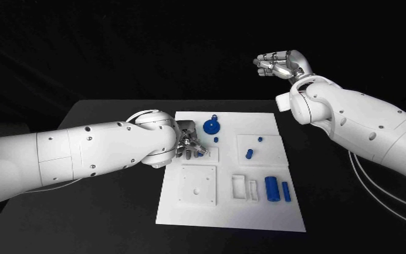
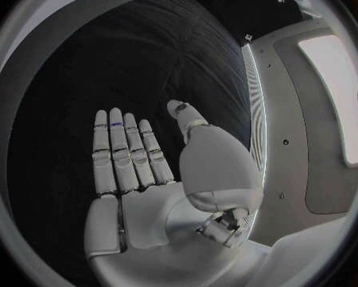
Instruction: Assemble the parts on the task board
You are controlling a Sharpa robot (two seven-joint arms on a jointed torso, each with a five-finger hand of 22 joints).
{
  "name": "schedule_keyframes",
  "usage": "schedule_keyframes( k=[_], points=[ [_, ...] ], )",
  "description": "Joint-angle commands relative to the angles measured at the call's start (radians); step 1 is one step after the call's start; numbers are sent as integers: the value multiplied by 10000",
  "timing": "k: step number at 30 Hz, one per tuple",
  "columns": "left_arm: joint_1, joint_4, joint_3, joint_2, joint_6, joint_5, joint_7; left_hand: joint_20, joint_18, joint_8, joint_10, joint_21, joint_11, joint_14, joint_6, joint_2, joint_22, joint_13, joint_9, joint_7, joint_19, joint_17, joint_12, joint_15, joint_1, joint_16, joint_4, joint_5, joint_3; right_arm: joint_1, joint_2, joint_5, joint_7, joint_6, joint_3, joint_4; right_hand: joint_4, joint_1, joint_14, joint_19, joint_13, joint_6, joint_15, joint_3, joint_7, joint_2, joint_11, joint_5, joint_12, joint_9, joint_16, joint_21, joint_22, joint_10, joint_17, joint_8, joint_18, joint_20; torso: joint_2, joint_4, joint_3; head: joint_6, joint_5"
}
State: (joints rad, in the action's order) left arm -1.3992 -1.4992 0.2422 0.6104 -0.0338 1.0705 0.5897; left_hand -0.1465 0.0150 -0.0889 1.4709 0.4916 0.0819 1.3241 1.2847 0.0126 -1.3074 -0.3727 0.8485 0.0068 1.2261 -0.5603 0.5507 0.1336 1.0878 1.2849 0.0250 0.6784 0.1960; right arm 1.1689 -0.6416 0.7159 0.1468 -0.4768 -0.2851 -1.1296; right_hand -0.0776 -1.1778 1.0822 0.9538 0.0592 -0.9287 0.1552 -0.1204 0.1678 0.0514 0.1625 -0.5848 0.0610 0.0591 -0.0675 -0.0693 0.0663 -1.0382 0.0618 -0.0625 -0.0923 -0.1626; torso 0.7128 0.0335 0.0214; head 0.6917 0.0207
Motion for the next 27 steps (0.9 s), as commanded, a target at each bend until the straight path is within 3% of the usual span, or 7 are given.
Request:
schedule_keyframes(
  k=[1,13,17,19,23,27],
  points=[
    [20,38,9,-42,291,90,-36,-10,25,54,412,46,7,66,429,-46,-199,22,8,-368,70,-17,33,-14,-35,51,-1880,-21,1824,-5,7,8,60,139,-5,-15,-40,78,-97,-84,-15,76,-3,-39,-21,9,-19,-37,-31,-9,53,-30,-10,58,-15,45,-188,-8,7,-3,-3,7,-13],
    [37,172,9,-128,760,19,52,18,27,127,406,33,-14,-2,414,-63,-189,100,-43,-350,18,96,-43,-37,2,-33,-1832,-257,1724,-21,3,-19,65,156,-5,-6,-28,140,-110,-98,-15,109,6,-15,-16,1,-12,-127,-32,-10,52,-27,-11,71,-14,45,-188,-12,2,7,-2,8,-35],
    [39,199,8,-127,796,-25,68,30,24,133,406,6,-28,-27,426,-49,-184,111,-82,-357,7,147,-56,-38,-5,-68,-1732,-429,1643,-26,-3,-30,69,160,-5,-8,-27,140,-112,-99,-15,112,7,-14,-16,1,-12,-131,-32,-10,52,-27,-11,72,-14,45,-189,-12,-2,4,-1,21,-45],
    [39,211,8,-126,785,-47,73,35,18,140,403,-19,-28,-48,418,-36,-177,119,-102,-362,6,189,-69,-39,7,-93,-1661,-676,1578,-28,-8,-36,70,160,-5,-9,-19,139,-120,-104,-15,127,8,-4,-13,1,-12,-149,-31,-11,52,-28,-10,80,-15,46,-189,-15,-2,2,-2,21,-46],
    [39,228,8,-122,670,-76,70,23,-18,150,402,-112,-22,-58,390,73,-160,136,-188,-384,41,261,-118,-26,41,-158,-1347,-1138,1342,-31,-17,-44,71,163,-5,-13,-26,128,-127,-108,-15,137,10,1,-14,9,-9,-144,-32,-11,54,-27,-11,83,-15,47,-189,-17,3,-1,-2,3,-52],
    [40,236,8,-101,545,-84,54,4,-61,136,401,-234,-18,-50,384,238,-164,135,-255,-399,106,280,-135,-12,124,-182,-888,-1320,1164,-32,-29,-50,70,167,-5,-16,-28,126,-138,-117,-15,150,13,17,-9,19,-5,-129,-32,-11,54,-25,-11,93,-15,47,-188,-19,4,-6,-5,12,-65]
  ],
)
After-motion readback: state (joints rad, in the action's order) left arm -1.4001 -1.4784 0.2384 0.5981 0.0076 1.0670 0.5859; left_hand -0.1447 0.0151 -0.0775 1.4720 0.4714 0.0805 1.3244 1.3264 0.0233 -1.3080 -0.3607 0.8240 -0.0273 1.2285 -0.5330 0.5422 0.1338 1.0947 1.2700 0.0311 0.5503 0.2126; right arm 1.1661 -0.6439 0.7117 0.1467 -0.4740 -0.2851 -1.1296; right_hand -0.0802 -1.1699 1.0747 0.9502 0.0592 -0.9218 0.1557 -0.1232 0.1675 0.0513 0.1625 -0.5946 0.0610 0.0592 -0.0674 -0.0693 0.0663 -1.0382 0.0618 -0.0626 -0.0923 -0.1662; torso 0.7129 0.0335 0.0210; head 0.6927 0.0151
